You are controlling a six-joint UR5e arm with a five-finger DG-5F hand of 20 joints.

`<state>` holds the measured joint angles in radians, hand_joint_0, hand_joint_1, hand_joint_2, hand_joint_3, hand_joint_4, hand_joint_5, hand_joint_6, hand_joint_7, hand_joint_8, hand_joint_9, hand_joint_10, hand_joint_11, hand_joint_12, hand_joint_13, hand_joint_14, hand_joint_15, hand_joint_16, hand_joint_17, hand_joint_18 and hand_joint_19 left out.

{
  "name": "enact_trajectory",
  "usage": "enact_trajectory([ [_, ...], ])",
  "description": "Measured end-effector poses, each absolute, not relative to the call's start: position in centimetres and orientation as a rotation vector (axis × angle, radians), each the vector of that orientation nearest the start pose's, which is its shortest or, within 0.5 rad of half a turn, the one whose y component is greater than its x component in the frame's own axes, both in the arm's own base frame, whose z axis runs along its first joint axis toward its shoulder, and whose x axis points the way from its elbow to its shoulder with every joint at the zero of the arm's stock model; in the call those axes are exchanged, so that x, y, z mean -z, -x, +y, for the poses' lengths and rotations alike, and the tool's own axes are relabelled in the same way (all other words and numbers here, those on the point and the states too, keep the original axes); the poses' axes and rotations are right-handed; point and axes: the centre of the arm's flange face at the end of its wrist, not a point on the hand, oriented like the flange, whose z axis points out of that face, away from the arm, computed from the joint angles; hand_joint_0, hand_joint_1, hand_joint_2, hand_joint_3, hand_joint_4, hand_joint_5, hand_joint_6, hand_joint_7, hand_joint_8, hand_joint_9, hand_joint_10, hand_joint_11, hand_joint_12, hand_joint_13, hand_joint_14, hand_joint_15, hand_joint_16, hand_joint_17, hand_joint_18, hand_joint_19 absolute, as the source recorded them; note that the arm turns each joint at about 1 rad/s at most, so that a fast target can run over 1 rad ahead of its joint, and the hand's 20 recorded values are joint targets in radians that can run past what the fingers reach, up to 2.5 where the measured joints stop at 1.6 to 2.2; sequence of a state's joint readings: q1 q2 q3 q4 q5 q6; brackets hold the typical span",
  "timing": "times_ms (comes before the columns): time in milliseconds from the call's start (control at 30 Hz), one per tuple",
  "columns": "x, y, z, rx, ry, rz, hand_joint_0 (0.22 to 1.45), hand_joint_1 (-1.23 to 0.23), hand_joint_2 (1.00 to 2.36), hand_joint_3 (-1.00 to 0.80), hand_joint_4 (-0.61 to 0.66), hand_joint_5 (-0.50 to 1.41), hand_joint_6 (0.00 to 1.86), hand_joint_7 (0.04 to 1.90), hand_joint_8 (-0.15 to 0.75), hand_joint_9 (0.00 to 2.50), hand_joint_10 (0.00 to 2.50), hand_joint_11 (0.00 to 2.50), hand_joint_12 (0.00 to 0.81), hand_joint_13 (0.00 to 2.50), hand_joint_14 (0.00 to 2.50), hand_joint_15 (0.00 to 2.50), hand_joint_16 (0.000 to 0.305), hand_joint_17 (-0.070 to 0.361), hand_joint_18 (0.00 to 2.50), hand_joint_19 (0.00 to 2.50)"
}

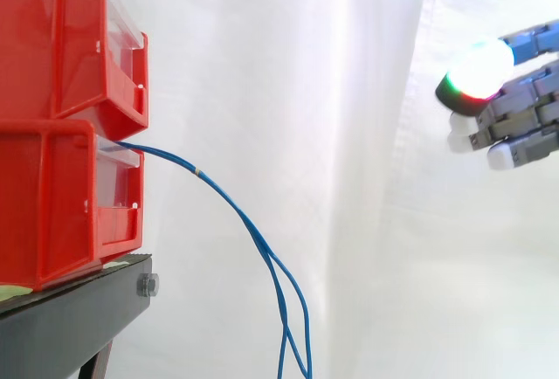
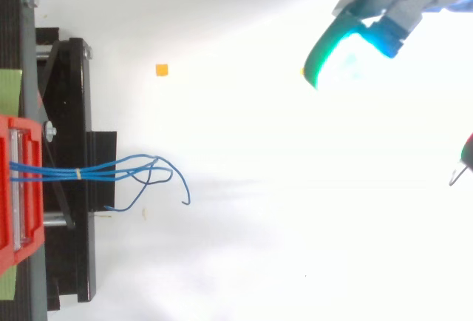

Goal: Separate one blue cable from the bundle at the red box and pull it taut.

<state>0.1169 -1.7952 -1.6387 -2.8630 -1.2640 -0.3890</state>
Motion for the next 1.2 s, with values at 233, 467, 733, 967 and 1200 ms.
enact_trajectory([
  [233,-34.2,-59.9,-8.8,-0.769,-1.013,1.238,0.56,-0.53,1.0,-0.5,0.28,-0.23,0.5,0.77,0.333,0.33,0.01,0.33,0.335,0.01,0.0,0.11,0.049,0.109,0.0,0.34],
  [467,-32.7,-60.9,-8.2,-0.739,-1.009,1.224,0.56,-0.53,1.0,-0.5,0.28,-0.23,0.5,0.77,0.333,0.32,0.01,0.33,0.335,0.01,0.0,0.11,0.048,0.109,0.0,0.34],
  [733,-31.9,-61.8,-8.1,-0.745,-1.006,1.181,0.56,-0.53,1.0,-0.5,0.28,-0.23,0.5,0.77,0.333,0.33,0.01,0.33,0.335,0.01,0.0,0.11,0.048,0.109,0.0,0.34],
  [967,-31.8,-62.2,-8.2,-0.712,-1.008,1.138,0.56,-0.53,1.0,-0.5,0.28,-0.23,0.5,0.77,0.334,0.33,0.01,0.33,0.336,0.01,0.0,0.11,0.048,0.109,0.01,0.33],
  [1200,-30.4,-63.6,-8.1,-0.715,-1.02,1.131,0.56,-0.53,1.0,-0.5,0.28,-0.23,0.5,0.77,0.334,0.33,0.01,0.33,0.336,0.01,0.0,0.11,0.048,0.109,0.01,0.33],
])
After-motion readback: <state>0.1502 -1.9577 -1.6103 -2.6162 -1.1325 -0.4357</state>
